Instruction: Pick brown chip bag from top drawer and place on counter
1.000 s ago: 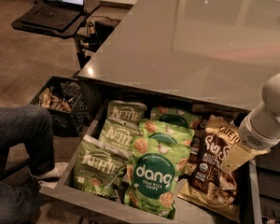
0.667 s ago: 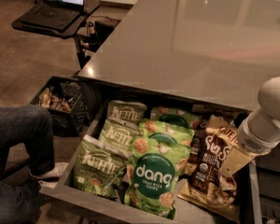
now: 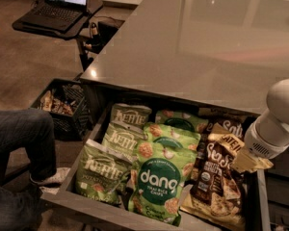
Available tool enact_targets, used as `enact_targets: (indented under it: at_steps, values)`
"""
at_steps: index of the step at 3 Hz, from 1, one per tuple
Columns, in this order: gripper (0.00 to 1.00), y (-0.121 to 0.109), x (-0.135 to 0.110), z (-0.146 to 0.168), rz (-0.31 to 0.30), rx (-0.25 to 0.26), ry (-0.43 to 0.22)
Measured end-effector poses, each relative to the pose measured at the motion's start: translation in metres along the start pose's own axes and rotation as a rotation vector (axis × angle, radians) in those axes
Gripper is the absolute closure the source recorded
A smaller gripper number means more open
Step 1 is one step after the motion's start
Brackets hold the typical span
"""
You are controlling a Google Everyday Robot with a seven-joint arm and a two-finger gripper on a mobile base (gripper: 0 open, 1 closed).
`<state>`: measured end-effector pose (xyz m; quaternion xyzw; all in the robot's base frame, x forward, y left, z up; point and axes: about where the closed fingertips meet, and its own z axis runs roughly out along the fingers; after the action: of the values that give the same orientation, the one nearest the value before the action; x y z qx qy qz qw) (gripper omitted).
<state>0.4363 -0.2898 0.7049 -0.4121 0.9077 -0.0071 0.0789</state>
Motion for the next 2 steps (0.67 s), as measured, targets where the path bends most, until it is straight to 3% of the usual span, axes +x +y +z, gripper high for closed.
enact_targets:
  at_steps: [2]
  values:
    - [0.99,0.0,0.0,0.0,0.0,0.0,0.0]
